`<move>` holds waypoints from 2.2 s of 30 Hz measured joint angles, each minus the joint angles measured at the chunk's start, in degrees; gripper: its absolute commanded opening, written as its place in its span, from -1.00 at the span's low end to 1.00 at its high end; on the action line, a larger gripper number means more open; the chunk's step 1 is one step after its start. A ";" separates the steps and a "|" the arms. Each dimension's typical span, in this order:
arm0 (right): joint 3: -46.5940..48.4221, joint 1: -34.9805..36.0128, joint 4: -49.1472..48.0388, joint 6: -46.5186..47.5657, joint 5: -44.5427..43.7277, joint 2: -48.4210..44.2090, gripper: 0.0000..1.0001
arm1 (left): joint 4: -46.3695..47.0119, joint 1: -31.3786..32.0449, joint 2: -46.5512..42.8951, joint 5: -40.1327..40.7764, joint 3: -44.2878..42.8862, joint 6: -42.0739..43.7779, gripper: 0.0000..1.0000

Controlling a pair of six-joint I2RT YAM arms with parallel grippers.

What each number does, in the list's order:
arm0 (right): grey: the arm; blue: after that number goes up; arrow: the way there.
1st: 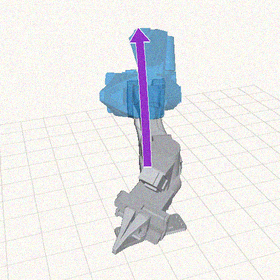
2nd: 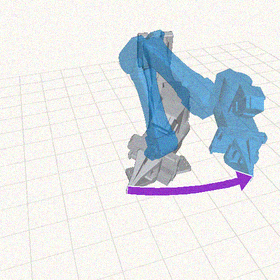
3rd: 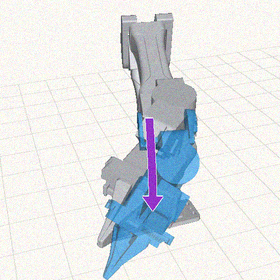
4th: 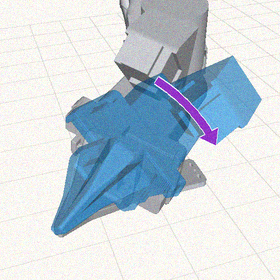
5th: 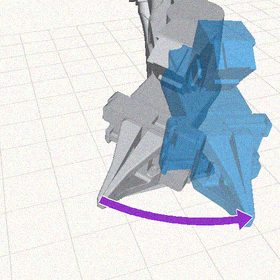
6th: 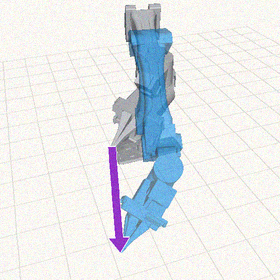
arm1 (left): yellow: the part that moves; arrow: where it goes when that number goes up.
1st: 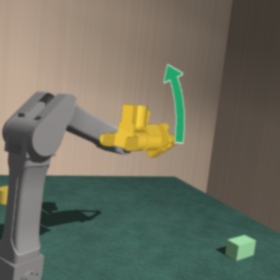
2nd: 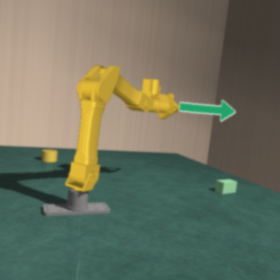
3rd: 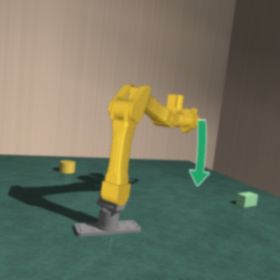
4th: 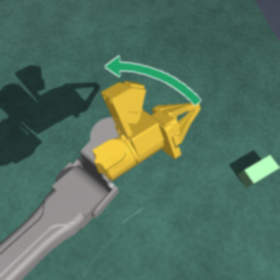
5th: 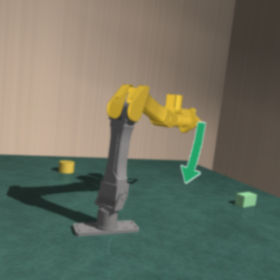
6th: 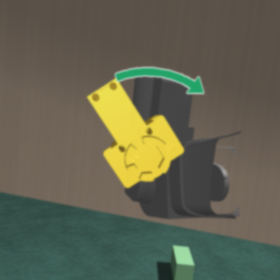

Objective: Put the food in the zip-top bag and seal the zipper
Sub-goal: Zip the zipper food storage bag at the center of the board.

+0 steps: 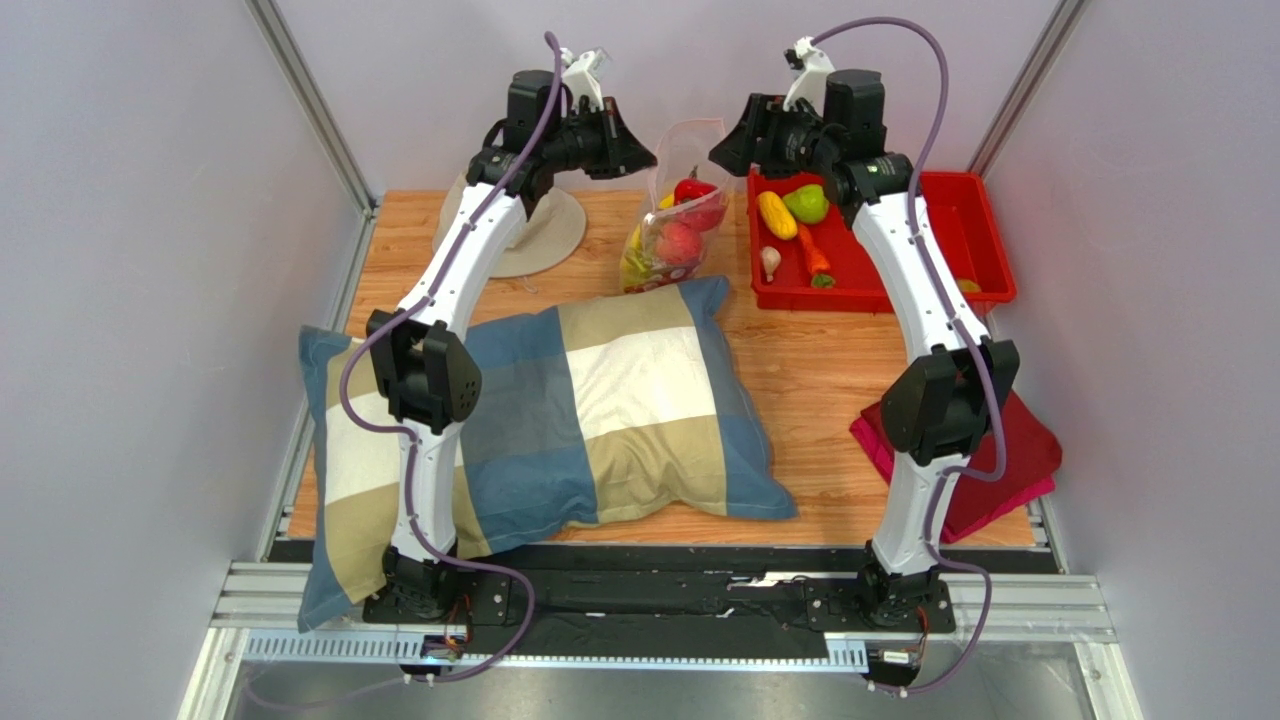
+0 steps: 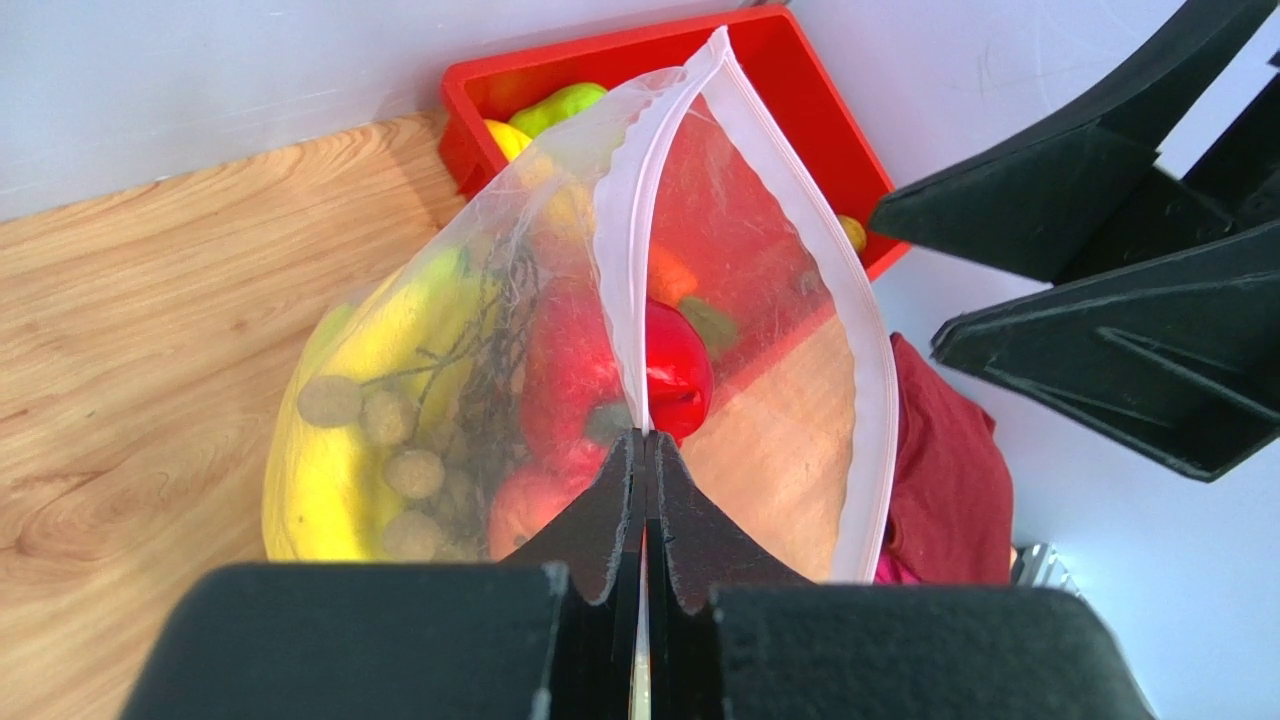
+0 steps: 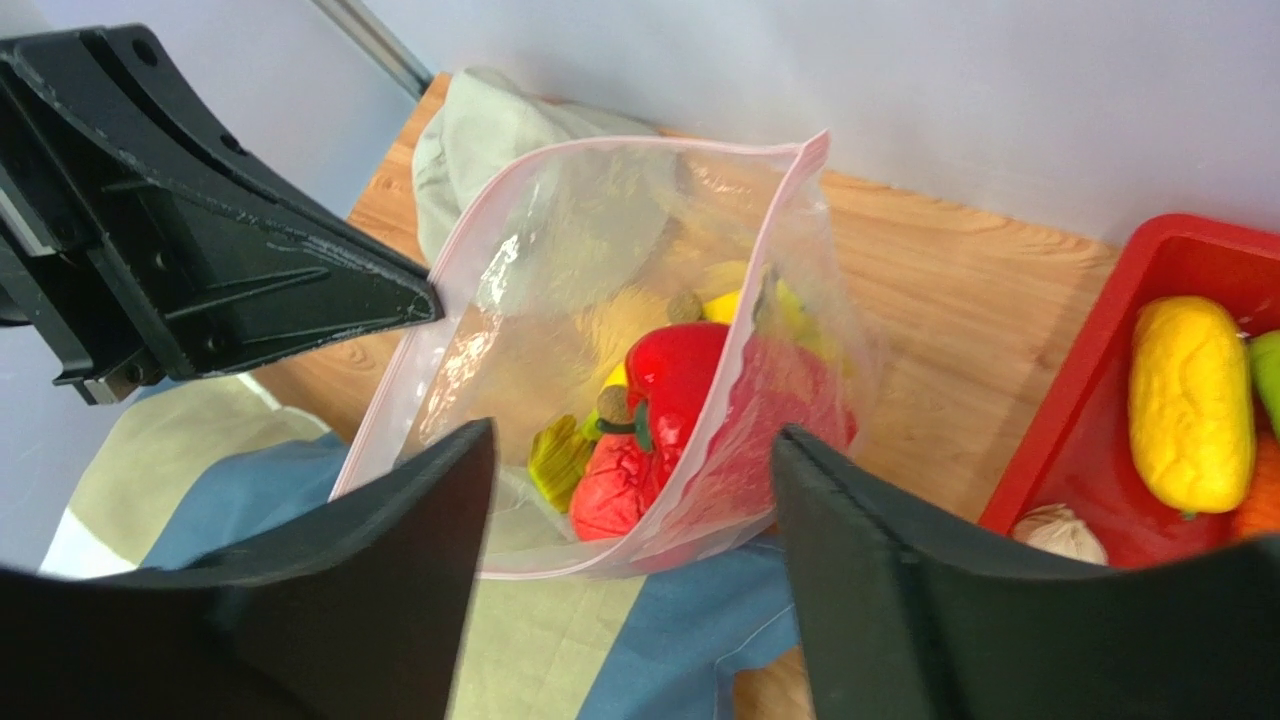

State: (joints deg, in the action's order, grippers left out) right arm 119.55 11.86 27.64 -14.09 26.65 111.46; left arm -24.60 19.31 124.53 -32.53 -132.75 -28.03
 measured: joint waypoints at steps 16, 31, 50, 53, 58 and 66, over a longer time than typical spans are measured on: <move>1.36 0.09 -0.02 -16.50 13.64 7.17 -1.00 | 0.42 1.42 0.00 -4.04 -0.39 2.05 -0.42; -5.84 -0.55 -9.25 -24.81 14.49 5.44 -1.00 | 25.00 -11.80 -20.13 -18.45 38.25 8.24 0.45; -5.81 -0.55 -10.80 -26.43 15.02 5.44 -1.00 | 47.58 1.27 -23.65 -14.84 59.30 39.39 -0.03; -5.81 -0.55 -10.82 -26.40 15.06 5.44 -1.00 | 50.25 1.20 -20.72 -12.70 57.46 39.10 -0.31; -5.81 -0.74 -10.82 -26.29 15.30 5.44 -1.00 | 51.80 0.96 -19.39 -11.19 56.59 38.49 -1.00; -5.51 -2.32 -10.80 -18.93 19.37 5.40 0.48 | 48.19 -0.74 -20.61 -14.19 55.93 38.18 -1.00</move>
State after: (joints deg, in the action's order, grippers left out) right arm 114.04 9.54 16.84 -33.01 46.02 116.86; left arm 23.59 18.57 103.92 -46.72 -76.82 10.15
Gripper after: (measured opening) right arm 0.542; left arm 0.008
